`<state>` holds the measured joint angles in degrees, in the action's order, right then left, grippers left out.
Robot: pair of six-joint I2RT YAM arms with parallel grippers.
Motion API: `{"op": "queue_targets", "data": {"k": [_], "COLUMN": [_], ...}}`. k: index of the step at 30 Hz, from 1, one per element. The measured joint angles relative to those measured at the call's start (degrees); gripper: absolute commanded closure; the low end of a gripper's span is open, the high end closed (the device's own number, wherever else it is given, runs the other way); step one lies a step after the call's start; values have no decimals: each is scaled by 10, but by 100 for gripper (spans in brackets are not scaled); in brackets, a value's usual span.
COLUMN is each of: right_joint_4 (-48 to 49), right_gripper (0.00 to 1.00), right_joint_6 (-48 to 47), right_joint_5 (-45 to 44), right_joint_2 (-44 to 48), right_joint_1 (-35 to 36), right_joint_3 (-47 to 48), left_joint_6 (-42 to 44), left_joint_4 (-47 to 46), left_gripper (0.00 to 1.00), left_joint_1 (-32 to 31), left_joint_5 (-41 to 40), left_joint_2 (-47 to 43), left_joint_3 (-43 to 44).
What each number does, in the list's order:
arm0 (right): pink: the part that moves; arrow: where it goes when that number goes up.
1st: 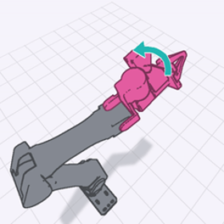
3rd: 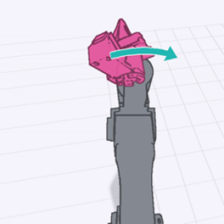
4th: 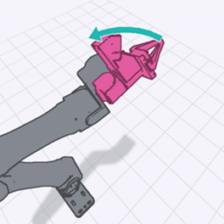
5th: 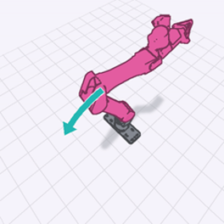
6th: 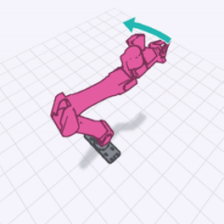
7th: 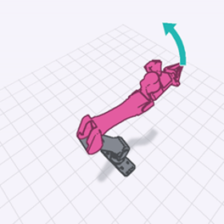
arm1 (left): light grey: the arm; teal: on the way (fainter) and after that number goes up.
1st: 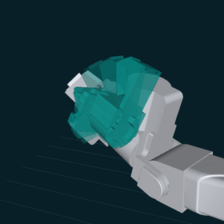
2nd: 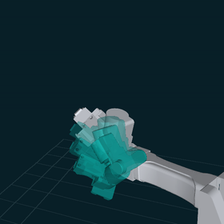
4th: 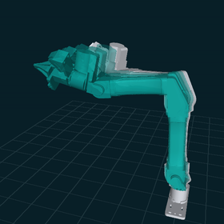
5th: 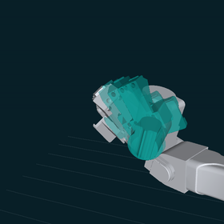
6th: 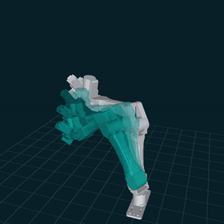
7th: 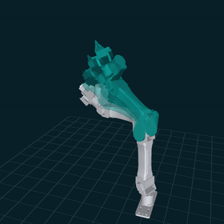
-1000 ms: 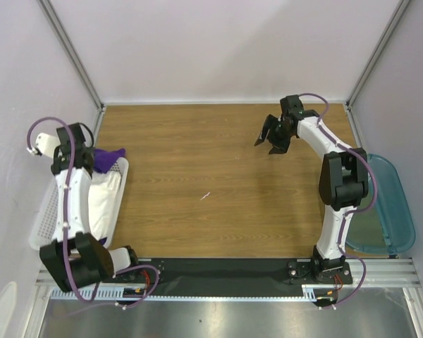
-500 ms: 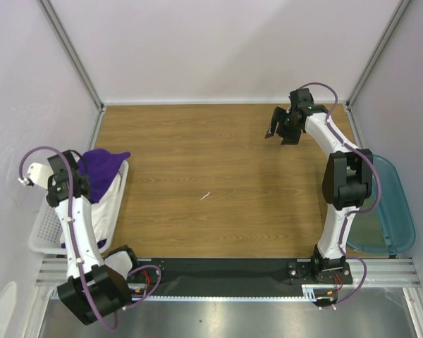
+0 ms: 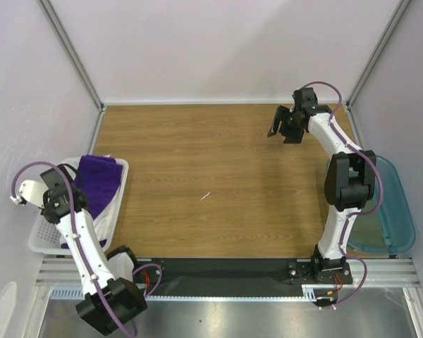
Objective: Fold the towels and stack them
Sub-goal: Neatly place the folded towel into the bin
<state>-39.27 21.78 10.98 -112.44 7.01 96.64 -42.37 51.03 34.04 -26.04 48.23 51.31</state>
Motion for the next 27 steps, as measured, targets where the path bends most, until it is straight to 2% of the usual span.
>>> {"op": "queue_targets", "data": {"k": [17,20,21,24,25,27], "right_joint_4": [1,1,1,1,1,1], "right_gripper": [26,26,25,24,23,21], "right_joint_6": [0,0,0,0,0,0], "right_joint_5": [12,14,15,15,15,15], "right_joint_2": [-3,-3,-3,-3,-3,-3], "right_joint_1": [0,0,0,0,0,0], "right_joint_3": [1,1,1,1,1,1], "left_joint_6": [-32,-38,-41,-48,-53,-62], "left_joint_4": [65,68,69,74,78,86], "left_gripper": [100,96,93,65,40,20], "left_joint_1": [11,11,11,12,12,12], "left_joint_5": [-69,-80,-83,-94,-100,-110], "left_joint_2": [-46,-57,-57,-52,-49,-43], "left_joint_3": [-49,-49,-49,-49,-49,-49]}}
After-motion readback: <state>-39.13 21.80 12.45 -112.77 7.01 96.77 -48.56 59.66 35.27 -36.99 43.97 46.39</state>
